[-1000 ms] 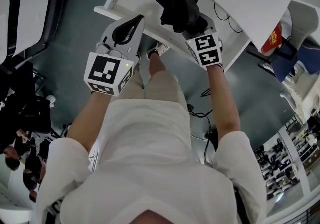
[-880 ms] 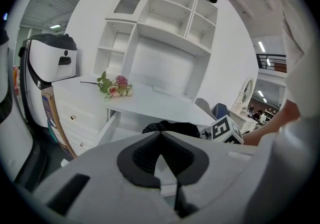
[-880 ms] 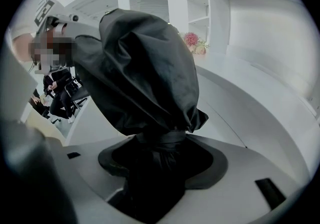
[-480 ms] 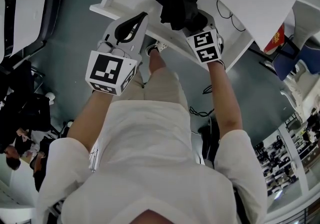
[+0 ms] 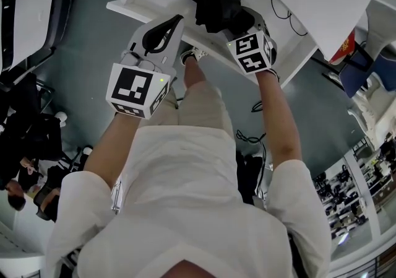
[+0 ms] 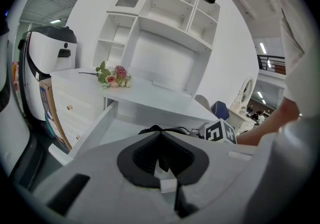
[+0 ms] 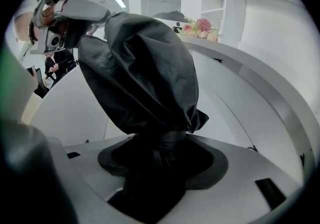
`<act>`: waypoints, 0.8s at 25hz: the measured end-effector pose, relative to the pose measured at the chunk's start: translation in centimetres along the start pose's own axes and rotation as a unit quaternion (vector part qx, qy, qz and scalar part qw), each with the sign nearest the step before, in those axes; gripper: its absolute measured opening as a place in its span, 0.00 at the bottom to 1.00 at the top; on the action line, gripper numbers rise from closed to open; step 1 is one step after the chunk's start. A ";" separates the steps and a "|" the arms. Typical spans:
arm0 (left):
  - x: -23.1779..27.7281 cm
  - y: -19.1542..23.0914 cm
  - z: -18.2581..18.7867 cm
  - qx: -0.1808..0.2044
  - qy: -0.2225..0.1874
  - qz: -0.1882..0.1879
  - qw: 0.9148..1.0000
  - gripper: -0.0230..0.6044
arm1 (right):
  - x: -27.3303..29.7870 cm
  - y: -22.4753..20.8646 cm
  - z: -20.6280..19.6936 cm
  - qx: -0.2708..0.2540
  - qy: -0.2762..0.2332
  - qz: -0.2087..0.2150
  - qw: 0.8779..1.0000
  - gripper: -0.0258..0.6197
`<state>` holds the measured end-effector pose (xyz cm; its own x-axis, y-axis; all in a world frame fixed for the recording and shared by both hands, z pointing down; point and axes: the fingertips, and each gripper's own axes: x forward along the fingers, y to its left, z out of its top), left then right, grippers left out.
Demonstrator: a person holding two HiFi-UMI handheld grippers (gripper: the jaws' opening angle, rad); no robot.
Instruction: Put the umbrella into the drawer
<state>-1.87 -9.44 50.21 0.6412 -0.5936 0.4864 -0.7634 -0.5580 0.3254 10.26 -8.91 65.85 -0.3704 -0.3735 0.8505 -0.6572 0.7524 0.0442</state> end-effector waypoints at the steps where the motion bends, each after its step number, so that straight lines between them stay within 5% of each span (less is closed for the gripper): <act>1: 0.0 0.0 0.0 -0.002 -0.001 0.000 1.000 0.06 | 0.1 0.1 -0.1 -0.004 0.004 0.000 1.000 0.45; 20: 0.8 -0.8 -0.5 -0.008 -0.023 -0.005 1.000 0.06 | 1.1 0.1 -0.6 -0.016 0.016 0.041 0.999 0.52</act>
<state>-0.81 -9.16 50.76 0.6514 -0.6139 0.4458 -0.7579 -0.5548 0.3432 10.14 -8.91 67.12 -0.4006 -0.2932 0.8681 -0.6036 0.7972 -0.0093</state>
